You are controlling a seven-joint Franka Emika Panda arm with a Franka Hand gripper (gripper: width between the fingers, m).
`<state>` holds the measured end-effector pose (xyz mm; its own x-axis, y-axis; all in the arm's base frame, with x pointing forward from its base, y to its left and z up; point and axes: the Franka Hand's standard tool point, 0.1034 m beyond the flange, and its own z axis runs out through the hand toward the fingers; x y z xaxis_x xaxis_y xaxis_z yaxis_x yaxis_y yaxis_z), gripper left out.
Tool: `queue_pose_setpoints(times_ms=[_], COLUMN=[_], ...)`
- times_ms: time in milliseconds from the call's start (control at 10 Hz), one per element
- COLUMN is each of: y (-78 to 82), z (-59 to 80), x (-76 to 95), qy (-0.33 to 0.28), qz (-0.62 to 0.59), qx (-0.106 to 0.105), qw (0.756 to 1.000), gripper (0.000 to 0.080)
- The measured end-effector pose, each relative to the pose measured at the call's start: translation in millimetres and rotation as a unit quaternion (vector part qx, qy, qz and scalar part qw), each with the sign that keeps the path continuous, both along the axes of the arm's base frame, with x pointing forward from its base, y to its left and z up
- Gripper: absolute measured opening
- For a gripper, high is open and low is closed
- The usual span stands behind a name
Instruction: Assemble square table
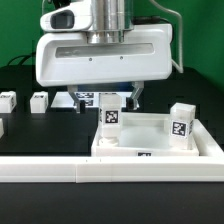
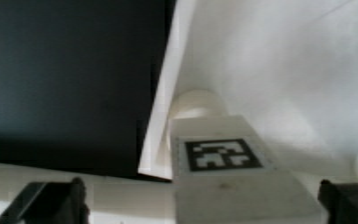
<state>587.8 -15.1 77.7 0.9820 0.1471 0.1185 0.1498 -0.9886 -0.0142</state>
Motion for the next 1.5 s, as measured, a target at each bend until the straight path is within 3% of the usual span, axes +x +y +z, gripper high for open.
queue_pose_setpoints(times_ms=[300,500,900,1100,1300,1500], y=[-0.4,-0.3,-0.2,0.5,5.8,8.9], z=[-0.1,-0.1,-0.1,-0.2,-1.1,-1.5], x=[0.0,0.0,-0.1,-0.1,-0.7,-1.1], qy=[0.000,0.000,0.000,0.002,0.003,0.009], qz=[0.004,0.004,-0.014,-0.078,-0.205,-0.327], qx=[0.000,0.000,0.002,0.011,0.025,0.049], qw=[1.000,1.000,1.000,0.997,0.978,0.944], gripper=[0.0621,0.0289,0.0291,0.0291,0.0291,0.0291])
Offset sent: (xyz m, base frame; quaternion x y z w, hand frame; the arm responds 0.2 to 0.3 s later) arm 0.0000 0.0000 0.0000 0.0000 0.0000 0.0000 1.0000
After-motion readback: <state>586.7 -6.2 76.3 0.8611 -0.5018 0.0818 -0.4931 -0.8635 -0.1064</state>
